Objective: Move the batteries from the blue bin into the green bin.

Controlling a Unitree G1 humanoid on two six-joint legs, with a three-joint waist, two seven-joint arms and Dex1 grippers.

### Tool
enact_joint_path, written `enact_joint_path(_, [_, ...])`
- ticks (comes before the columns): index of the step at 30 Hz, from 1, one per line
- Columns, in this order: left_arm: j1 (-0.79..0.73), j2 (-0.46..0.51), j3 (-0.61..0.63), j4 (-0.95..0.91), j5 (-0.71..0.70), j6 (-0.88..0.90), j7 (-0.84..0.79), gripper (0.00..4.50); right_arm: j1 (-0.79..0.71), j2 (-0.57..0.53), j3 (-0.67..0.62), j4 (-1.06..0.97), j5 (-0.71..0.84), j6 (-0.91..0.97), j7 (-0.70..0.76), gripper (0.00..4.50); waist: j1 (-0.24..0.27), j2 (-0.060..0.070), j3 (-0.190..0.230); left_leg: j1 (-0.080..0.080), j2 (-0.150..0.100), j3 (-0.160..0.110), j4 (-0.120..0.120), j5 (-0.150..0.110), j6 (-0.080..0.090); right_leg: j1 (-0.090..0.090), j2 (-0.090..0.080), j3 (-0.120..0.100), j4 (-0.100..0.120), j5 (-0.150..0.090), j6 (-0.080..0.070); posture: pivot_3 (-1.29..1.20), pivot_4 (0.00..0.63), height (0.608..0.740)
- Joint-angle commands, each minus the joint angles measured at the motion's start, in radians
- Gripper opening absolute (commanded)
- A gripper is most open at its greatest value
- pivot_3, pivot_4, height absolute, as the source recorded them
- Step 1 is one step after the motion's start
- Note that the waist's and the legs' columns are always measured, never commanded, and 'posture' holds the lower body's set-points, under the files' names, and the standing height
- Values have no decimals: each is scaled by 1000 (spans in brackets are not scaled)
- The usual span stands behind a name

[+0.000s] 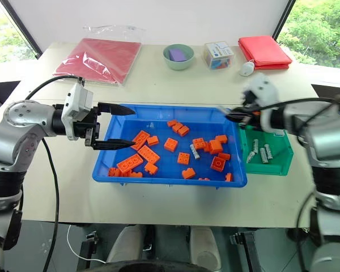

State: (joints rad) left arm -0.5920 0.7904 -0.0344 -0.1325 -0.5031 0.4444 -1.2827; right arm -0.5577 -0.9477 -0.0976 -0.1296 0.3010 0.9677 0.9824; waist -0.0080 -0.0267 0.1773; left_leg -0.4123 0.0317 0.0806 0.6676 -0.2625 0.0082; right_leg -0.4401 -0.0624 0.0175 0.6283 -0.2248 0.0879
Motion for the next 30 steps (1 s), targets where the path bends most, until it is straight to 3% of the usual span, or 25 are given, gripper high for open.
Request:
enact_joint_path(1, [-27, -18, -16, 18, 17, -41, -19, 4500, 67, -37, -102, 5, -1, -23, -46, 76, -8, 0, 0, 0, 0, 0, 0, 0, 0, 0, 0, 0, 0, 0, 0, 0, 150, 736])
enact_joint_path(5, [-64, -53, -39, 58, 38, -65, -25, 4500, 190, -64, -139, -26, 8, -36, -51, 76, -9, 0, 0, 3, 1, 0, 0, 0, 0, 0, 2, 2, 1, 0, 0, 0, 150, 736])
enact_joint_path(11, [-109, -74, -53, 105, 56, -78, -43, 4500, 193, -89, -110, -26, -32, -122, -91, 2867, -10, 0, 0, 3, 1, 0, 0, 0, 0, 0, 3, 4, 2, 1, 1, 0, 150, 736])
enact_joint_path(15, [-74, -51, -42, 79, 54, -81, -66, 4500, 148, -133, -22, -53, -56, -196, -48, 2867, -8, 0, 0, 3, 1, 0, 0, 0, 0, 0, 3, 4, 2, 0, 0, 0, 150, 736])
enact_joint_path(22, [-25, -15, -14, 31, 39, -59, -52, 4500, -25, -23, 18, -218, 147, 37, -31, 2867, -5, 0, 0, 3, 2, -2, -1, 0, 0, -1, 4, 4, 2, 0, 1, 0, 150, 736])
enact_joint_path(30, [39, 12, 21, -35, 19, -29, -24, 4500, 81, 141, -24, -421, 292, 361, -218, 2867, -2, -1, 0, 1, 1, -2, 0, 0, 1, 0, -1, 3, 0, 0, 0, 0, 150, 736])
